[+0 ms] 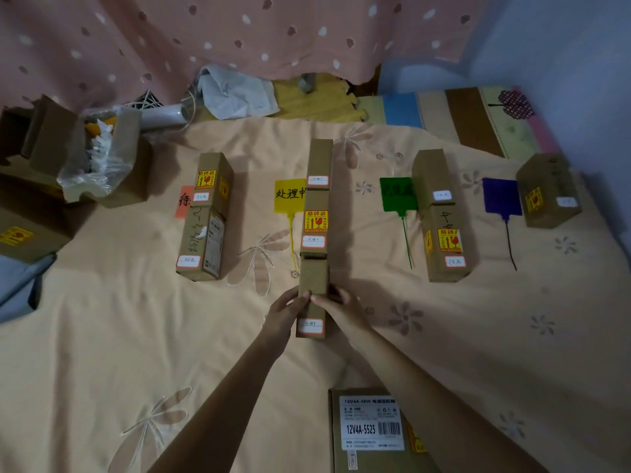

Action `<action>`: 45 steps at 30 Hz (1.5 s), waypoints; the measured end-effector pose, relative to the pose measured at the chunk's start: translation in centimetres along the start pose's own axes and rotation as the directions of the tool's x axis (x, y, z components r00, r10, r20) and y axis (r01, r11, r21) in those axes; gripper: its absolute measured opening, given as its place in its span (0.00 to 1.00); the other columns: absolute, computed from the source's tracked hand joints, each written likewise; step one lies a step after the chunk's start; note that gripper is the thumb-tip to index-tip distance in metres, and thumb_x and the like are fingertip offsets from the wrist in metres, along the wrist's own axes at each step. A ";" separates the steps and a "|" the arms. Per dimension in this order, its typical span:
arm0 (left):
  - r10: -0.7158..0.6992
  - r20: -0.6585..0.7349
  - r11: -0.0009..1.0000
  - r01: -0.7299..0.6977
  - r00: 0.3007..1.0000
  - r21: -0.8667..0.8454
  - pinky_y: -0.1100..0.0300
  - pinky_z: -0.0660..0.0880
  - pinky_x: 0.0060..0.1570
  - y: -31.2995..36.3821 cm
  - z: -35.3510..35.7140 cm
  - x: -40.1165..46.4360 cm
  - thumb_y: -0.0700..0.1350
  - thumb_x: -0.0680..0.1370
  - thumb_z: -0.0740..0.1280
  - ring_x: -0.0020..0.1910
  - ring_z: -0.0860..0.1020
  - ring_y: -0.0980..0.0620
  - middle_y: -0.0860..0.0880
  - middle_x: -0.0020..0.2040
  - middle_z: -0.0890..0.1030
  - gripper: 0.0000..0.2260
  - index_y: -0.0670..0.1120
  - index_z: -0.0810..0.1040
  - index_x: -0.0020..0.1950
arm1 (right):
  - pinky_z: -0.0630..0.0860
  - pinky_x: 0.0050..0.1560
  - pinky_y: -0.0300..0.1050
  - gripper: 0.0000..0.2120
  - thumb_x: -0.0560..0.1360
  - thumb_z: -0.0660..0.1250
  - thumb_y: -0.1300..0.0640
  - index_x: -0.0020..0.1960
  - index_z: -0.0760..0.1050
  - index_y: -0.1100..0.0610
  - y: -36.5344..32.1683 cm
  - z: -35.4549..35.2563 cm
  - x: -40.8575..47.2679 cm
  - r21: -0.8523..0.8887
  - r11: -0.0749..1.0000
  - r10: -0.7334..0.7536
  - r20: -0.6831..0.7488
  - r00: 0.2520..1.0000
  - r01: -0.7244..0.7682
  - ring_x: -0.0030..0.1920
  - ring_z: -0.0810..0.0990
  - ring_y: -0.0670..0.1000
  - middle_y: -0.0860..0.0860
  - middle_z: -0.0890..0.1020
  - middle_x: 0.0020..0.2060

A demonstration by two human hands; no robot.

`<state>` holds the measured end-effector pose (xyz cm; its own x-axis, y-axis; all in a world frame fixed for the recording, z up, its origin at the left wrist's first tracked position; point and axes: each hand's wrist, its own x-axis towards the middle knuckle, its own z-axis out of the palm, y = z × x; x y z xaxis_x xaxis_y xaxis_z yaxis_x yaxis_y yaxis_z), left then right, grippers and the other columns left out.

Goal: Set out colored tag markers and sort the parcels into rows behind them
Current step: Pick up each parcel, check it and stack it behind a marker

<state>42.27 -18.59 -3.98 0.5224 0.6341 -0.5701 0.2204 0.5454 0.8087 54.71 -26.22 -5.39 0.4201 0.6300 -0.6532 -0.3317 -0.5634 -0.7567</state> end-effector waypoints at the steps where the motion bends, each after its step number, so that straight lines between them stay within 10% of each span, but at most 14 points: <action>1: -0.007 -0.002 1.000 0.007 1.000 0.005 0.44 0.73 0.64 0.2 0.0 0.2 0.54 0.71 0.71 0.60 0.79 0.40 0.41 0.58 0.82 0.21 0.45 0.81 0.60 | 0.79 0.57 0.46 0.33 0.60 0.75 0.40 0.62 0.79 0.52 -0.2 0.0 0.1 0.004 1.000 -0.001 0.000 1.000 0.001 0.54 0.83 0.49 0.50 0.84 0.55; 14: -0.012 -0.048 1.000 0.013 0.999 0.010 0.60 0.74 0.50 1.8 0.0 0.4 0.47 0.75 0.70 0.55 0.80 0.48 0.45 0.54 0.83 0.16 0.40 0.79 0.59 | 0.78 0.59 0.48 0.35 0.55 0.76 0.35 0.59 0.78 0.49 -0.7 -0.3 0.5 -0.009 1.000 0.029 -0.048 0.998 -0.030 0.53 0.83 0.47 0.45 0.85 0.52; 20: 0.000 -0.121 1.000 0.001 0.993 0.007 0.57 0.68 0.54 3.2 -0.4 -1.2 0.50 0.70 0.72 0.53 0.75 0.51 0.48 0.52 0.78 0.15 0.46 0.75 0.52 | 0.81 0.55 0.50 0.20 0.61 0.80 0.45 0.50 0.81 0.49 -1.7 -0.3 -1.7 0.062 0.998 0.004 -0.069 0.998 0.000 0.48 0.85 0.47 0.44 0.86 0.46; 25: 0.069 -0.062 0.997 -0.066 0.996 0.049 0.56 0.66 0.51 5.0 -1.0 -3.7 0.54 0.69 0.71 0.51 0.68 0.51 0.47 0.49 0.71 0.12 0.50 0.72 0.44 | 0.74 0.64 0.48 0.41 0.59 0.79 0.41 0.68 0.71 0.52 -3.5 -0.7 -4.9 0.009 0.999 -0.042 -0.152 0.988 0.044 0.63 0.77 0.51 0.48 0.77 0.63; 30: 0.116 -0.049 0.992 -0.113 0.992 0.057 0.52 0.67 0.64 5.9 -0.7 -7.2 0.48 0.76 0.69 0.61 0.72 0.48 0.46 0.60 0.75 0.20 0.41 0.72 0.64 | 0.75 0.61 0.47 0.32 0.69 0.76 0.47 0.69 0.72 0.57 -4.2 -1.6 -9.4 -0.099 0.987 -0.146 -0.243 0.959 0.126 0.63 0.77 0.51 0.52 0.77 0.63; 36: 0.106 0.035 0.989 -0.109 0.994 0.100 0.60 0.72 0.47 4.5 0.4 -12.2 0.45 0.77 0.68 0.47 0.77 0.52 0.46 0.49 0.78 0.08 0.43 0.74 0.52 | 0.76 0.63 0.51 0.27 0.68 0.77 0.47 0.63 0.75 0.54 -1.6 -2.8 -14.6 -0.094 0.984 -0.174 -0.309 0.935 0.151 0.59 0.77 0.51 0.51 0.78 0.59; 45: -0.041 0.030 0.972 0.033 0.999 0.233 0.54 0.73 0.50 -0.1 1.0 -15.5 0.45 0.76 0.68 0.49 0.76 0.47 0.46 0.50 0.77 0.15 0.40 0.74 0.59 | 0.73 0.59 0.47 0.23 0.70 0.74 0.49 0.63 0.76 0.54 3.2 -6.9 -20.0 -0.307 0.946 -0.215 -0.351 0.911 0.105 0.57 0.79 0.51 0.49 0.81 0.56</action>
<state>34.99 -29.02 4.95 0.5372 0.5947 -0.5981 0.4237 0.4229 0.8010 51.09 -44.31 5.50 0.7508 0.5076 -0.4227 -0.0102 -0.6309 -0.7758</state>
